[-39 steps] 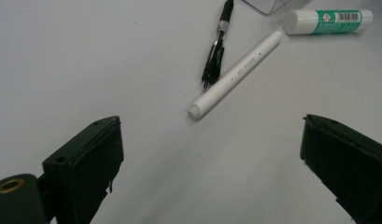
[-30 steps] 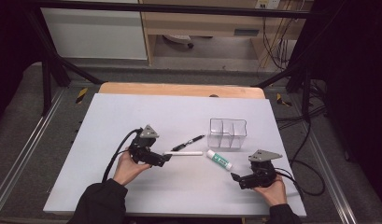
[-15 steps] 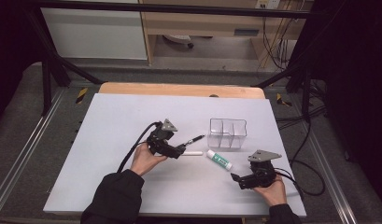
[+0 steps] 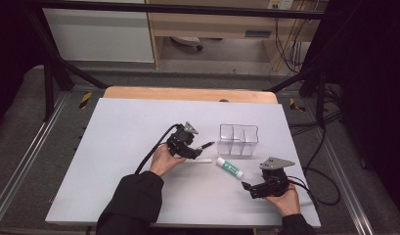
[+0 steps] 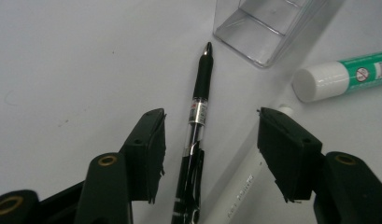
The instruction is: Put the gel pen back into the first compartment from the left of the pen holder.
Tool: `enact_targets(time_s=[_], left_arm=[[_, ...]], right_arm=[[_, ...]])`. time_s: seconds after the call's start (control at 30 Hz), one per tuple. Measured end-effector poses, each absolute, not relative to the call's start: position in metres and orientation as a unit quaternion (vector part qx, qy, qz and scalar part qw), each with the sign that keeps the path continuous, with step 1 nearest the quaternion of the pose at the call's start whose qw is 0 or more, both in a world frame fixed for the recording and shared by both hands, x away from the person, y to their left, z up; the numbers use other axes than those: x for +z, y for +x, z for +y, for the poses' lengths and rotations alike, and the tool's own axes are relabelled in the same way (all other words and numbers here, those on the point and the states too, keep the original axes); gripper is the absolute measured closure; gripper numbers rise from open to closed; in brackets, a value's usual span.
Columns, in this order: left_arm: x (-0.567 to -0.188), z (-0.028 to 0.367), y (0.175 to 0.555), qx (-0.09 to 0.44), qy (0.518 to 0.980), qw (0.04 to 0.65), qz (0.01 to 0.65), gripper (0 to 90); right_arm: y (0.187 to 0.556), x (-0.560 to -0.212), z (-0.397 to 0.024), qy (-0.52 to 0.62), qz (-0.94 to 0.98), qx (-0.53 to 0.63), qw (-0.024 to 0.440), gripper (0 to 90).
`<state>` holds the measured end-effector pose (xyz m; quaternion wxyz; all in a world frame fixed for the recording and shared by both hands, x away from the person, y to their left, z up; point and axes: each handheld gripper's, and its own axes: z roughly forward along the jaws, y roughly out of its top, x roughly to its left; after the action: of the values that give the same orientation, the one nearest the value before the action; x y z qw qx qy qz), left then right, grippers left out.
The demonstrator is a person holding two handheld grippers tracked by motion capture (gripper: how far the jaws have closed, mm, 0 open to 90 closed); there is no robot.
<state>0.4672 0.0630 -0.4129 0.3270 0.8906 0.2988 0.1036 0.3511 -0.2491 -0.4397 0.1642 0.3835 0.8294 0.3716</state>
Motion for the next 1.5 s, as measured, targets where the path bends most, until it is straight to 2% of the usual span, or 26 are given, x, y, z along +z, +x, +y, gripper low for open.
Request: enact_targets(time_s=[0.2,1.0,1.5], left_arm=[[-0.419,0.057,0.476,0.098,0.895,0.319,0.297,52.6],[-0.433,0.033,0.495,0.094,0.911,0.285,0.282,74.6],[-0.434,0.035,0.497,0.087,0.913,0.282,0.282,78.5]], right_arm=[[0.351,-0.44,-0.249,0.384,0.831,0.37,0.161,0.8],[0.351,-0.44,-0.249,0.38,0.831,0.374,0.16,0.9],[0.351,-0.44,-0.249,0.381,0.831,0.372,0.158,0.9]])
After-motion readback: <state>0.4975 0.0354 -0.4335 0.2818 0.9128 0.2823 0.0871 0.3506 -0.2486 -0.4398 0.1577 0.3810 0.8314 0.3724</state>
